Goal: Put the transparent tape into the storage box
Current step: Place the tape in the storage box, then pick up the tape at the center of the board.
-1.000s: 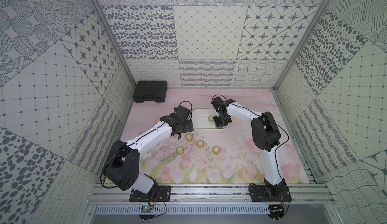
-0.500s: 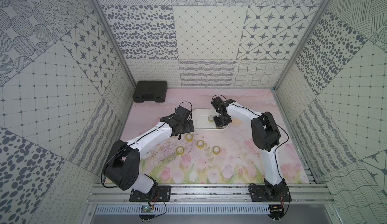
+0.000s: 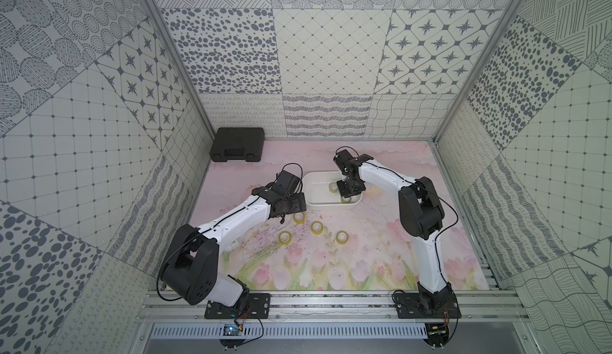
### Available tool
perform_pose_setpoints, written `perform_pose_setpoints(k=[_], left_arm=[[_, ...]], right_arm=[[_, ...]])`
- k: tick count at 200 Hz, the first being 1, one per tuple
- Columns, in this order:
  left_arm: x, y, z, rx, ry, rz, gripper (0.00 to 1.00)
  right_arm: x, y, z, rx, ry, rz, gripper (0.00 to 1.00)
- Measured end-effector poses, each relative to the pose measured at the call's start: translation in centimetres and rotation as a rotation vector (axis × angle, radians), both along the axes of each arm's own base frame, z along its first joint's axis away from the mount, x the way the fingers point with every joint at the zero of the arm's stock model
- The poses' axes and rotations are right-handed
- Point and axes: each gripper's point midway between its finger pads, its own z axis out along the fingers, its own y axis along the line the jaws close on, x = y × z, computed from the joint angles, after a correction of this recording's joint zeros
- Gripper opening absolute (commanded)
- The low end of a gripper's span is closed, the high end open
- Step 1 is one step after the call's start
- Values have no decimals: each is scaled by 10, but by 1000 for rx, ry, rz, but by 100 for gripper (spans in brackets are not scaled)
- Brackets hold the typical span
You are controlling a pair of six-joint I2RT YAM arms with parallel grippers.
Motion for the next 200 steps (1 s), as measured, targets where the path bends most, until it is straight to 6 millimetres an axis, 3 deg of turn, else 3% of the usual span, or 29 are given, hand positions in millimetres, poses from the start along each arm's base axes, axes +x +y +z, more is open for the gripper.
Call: perform_pose_setpoints(k=[23, 72, 100, 130, 200], left_arm=[[-5, 1, -5, 1, 14, -3, 93], [-9, 2, -28, 26, 76, -11, 87], [-9, 2, -47, 51, 125, -14, 79], [-5, 0, -57, 60, 144, -13, 74], [2, -6, -76, 61, 164, -14, 48]], right_arm=[[11, 9, 32, 57, -64, -2, 29], [17, 22, 125, 211, -226, -3, 29], [14, 21, 157, 254, -283, 2, 29], [12, 20, 162, 259, -292, 2, 29], [5, 12, 142, 227, -245, -8, 29]])
